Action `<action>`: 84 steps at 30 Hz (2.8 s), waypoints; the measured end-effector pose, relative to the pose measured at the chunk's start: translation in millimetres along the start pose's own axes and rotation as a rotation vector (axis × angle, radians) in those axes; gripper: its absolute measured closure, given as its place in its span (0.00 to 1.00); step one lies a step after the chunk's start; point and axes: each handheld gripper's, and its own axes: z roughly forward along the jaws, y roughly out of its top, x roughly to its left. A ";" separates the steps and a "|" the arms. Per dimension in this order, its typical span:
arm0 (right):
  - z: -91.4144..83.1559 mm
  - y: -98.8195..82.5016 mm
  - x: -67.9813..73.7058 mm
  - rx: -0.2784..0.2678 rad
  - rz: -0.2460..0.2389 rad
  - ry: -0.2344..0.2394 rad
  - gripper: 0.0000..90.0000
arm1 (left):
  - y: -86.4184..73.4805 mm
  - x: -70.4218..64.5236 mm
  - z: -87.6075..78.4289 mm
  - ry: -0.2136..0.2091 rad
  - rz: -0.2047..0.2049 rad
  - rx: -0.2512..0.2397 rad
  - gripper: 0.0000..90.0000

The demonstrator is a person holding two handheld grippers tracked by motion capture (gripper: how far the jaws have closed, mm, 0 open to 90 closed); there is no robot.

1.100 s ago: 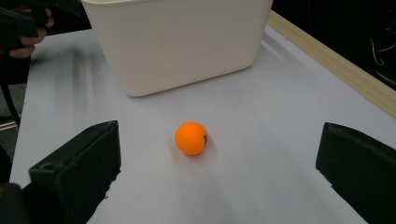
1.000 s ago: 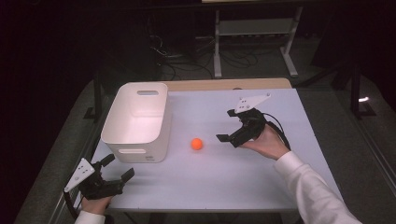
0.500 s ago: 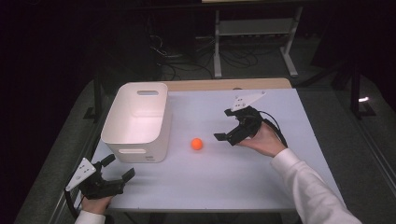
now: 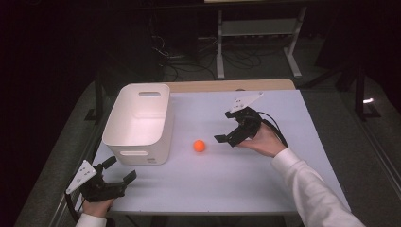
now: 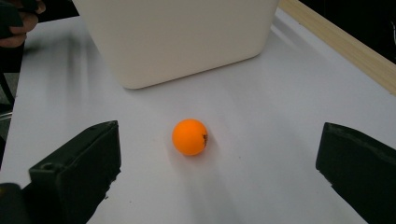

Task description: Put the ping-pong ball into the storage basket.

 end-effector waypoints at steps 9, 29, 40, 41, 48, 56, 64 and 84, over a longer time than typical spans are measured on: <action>3.9 7.7 0.6 0.026 -0.016 0.010 0.00 | 0.1 0.2 -0.5 0.000 0.000 0.003 0.00; 23.1 17.2 1.8 0.075 -0.028 0.045 0.00 | 0.2 -0.3 -0.7 -0.014 -0.012 -0.010 0.00; 37.0 20.6 0.8 0.086 -0.059 0.062 0.00 | 0.3 -0.5 -1.2 -0.012 -0.012 -0.010 0.00; 40.6 20.2 1.5 0.095 -0.057 0.063 0.00 | 0.3 -0.1 -1.3 -0.013 -0.010 -0.010 0.00; 49.5 19.4 2.0 0.111 -0.054 0.076 0.00 | 0.3 0.1 -1.4 -0.013 -0.008 -0.010 0.00; 56.0 20.1 4.2 0.126 -0.040 0.089 0.00 | 0.3 -0.4 -1.2 -0.014 -0.012 -0.010 0.00; 66.8 19.5 4.4 0.141 -0.073 0.099 0.00 | 0.2 -0.2 -0.9 -0.017 -0.010 -0.011 0.00; 91.6 14.7 5.0 0.184 -0.076 0.129 0.00 | 0.2 0.1 -1.4 -0.017 -0.009 -0.011 0.00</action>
